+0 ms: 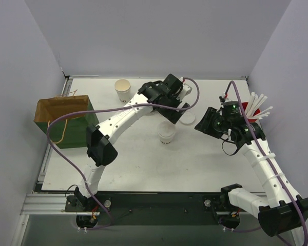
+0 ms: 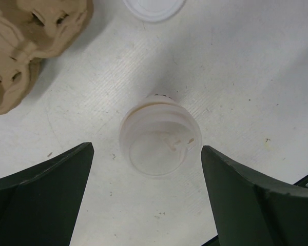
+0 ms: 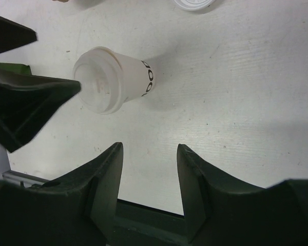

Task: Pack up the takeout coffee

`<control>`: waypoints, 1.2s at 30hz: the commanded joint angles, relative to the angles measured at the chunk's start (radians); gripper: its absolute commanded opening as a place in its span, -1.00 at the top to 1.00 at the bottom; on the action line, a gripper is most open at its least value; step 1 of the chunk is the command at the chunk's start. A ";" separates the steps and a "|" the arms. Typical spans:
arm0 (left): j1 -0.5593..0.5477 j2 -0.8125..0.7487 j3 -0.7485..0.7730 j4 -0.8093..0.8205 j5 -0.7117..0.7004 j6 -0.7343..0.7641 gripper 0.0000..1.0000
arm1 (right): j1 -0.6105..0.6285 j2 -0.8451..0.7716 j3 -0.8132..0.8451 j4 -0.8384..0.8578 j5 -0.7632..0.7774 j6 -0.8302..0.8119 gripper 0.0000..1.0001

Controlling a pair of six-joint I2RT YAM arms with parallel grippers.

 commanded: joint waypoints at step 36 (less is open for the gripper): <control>0.194 -0.423 -0.742 0.573 0.257 -0.341 0.16 | 0.290 0.608 0.381 0.015 0.190 -0.134 0.43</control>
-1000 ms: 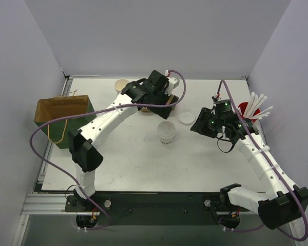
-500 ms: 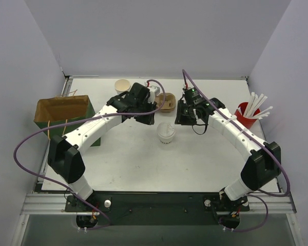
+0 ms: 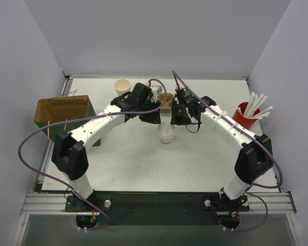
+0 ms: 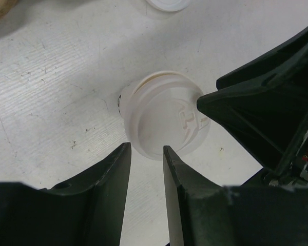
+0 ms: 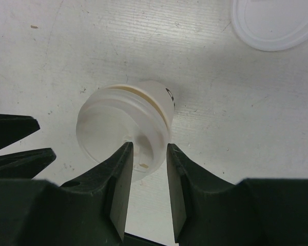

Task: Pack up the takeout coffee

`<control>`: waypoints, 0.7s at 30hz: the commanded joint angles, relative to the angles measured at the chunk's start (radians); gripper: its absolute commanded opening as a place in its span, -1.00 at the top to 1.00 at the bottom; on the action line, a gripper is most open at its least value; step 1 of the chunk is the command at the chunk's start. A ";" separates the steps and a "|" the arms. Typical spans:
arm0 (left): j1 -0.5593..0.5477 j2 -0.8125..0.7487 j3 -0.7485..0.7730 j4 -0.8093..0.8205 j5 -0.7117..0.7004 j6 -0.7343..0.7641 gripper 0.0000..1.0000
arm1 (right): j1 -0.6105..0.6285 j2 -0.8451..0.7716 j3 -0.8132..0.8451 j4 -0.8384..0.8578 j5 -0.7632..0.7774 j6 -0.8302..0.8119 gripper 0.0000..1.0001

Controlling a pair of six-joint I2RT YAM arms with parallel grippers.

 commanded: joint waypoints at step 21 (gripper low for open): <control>0.007 0.073 0.016 0.041 -0.002 -0.010 0.14 | 0.009 0.066 0.056 -0.012 0.024 0.005 0.60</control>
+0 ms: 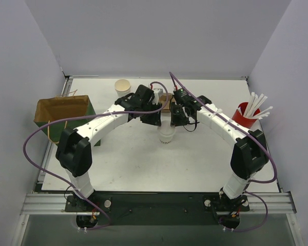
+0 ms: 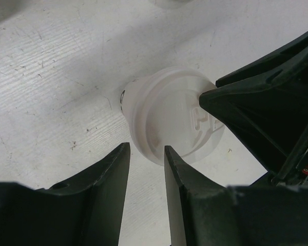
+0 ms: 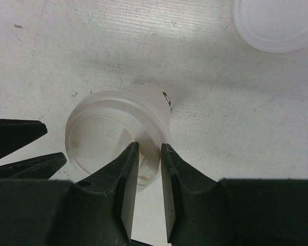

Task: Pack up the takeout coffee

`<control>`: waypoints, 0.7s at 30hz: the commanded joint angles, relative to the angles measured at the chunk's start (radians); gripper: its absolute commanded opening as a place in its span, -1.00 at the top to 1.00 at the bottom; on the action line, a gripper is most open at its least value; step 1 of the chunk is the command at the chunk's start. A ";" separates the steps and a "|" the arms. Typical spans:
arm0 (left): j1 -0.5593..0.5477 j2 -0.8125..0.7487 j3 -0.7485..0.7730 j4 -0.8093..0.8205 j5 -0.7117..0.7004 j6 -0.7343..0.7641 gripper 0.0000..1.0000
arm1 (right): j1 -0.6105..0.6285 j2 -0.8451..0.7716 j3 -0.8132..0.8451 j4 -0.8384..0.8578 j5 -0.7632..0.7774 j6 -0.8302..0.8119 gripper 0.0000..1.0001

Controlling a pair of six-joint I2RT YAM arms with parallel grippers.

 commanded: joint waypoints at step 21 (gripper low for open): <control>-0.001 0.026 -0.099 0.093 -0.046 -0.018 0.24 | 0.016 -0.010 -0.025 0.021 0.028 0.030 0.60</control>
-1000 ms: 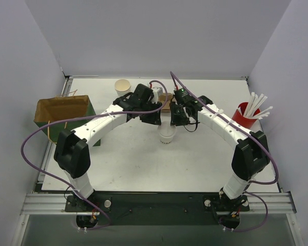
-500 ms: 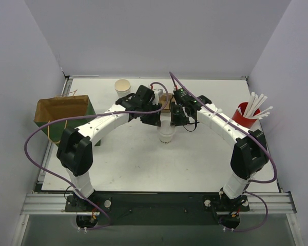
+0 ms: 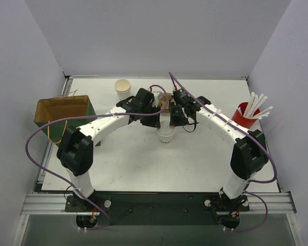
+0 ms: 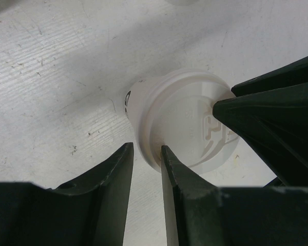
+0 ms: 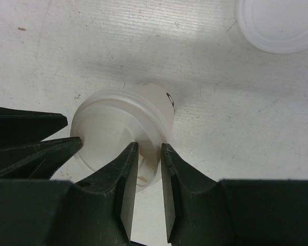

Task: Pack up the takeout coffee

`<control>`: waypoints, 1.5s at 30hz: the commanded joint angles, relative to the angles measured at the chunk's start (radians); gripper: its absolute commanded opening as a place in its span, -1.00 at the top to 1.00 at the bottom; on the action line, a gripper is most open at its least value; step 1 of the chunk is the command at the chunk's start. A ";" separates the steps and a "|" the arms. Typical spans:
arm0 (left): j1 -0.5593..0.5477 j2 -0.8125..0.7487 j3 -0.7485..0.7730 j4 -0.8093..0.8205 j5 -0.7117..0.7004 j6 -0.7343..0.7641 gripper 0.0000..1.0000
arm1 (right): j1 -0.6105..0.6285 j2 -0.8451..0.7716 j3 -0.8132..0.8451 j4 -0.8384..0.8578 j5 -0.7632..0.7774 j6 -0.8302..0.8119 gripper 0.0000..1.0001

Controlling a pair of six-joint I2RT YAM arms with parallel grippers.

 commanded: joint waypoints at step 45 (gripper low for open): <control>-0.015 0.013 0.043 -0.032 -0.087 0.005 0.25 | 0.019 -0.119 -0.019 -0.038 0.071 0.083 0.47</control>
